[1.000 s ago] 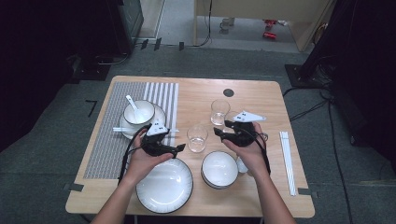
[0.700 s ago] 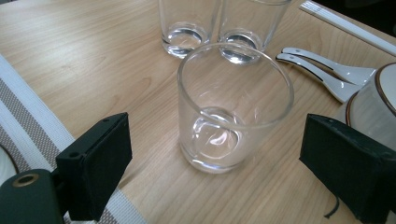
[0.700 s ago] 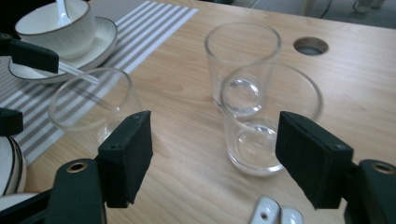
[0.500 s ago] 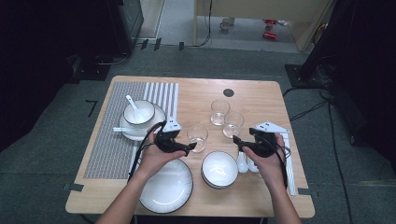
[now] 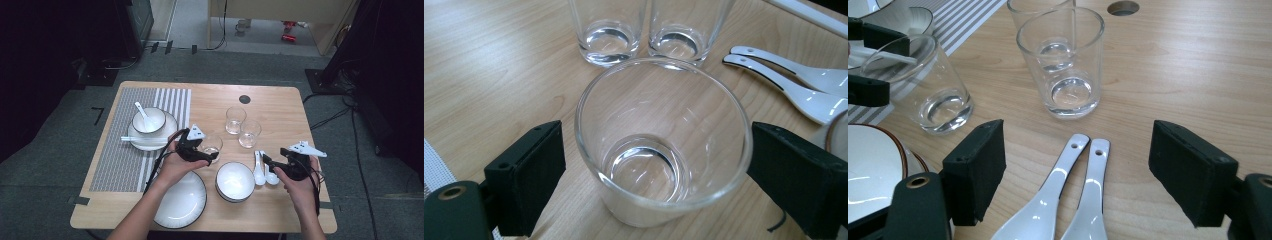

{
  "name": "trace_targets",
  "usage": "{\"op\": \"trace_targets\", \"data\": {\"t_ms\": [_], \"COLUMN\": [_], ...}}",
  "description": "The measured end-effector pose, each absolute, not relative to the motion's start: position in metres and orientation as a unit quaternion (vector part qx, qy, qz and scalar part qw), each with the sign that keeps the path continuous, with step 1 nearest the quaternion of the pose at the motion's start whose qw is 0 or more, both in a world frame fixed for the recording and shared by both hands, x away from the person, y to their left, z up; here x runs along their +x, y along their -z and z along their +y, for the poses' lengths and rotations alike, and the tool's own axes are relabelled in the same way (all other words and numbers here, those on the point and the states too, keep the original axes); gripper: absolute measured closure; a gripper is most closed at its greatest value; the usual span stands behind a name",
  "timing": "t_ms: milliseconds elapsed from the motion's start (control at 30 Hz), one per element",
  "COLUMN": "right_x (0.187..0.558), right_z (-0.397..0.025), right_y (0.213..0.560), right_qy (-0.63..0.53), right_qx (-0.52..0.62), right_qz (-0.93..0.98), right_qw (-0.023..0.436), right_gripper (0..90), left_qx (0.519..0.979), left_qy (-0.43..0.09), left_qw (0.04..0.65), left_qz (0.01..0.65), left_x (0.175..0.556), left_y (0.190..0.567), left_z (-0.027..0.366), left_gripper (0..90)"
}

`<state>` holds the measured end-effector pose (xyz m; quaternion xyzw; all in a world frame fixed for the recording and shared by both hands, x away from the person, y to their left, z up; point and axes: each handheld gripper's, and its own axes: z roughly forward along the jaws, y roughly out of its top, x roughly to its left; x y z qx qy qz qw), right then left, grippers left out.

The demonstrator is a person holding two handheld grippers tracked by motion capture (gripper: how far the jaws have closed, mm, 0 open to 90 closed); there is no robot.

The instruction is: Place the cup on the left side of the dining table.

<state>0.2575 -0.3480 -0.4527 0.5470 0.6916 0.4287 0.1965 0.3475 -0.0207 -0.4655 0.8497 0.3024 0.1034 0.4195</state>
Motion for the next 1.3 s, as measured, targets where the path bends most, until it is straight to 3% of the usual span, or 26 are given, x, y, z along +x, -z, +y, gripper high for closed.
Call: {"op": "trace_targets", "data": {"t_ms": [500,1300], "right_x": [0.248,0.237], "right_z": [-0.354,-0.371], "right_y": [0.466,0.477], "right_qy": [-0.430,-0.428], "right_qx": [0.558,0.578], "right_qz": [0.684,0.669], "right_qw": [0.187,0.187], "right_gripper": [25.1,27.0], "left_qx": [0.862,0.846], "left_qy": [-0.106,-0.134], "left_qw": [0.391,0.411], "left_qz": [0.306,0.314], "left_x": [0.352,0.349], "left_y": [0.475,0.453], "left_z": [-0.034,-0.011], "left_gripper": [19.0,19.7]}}
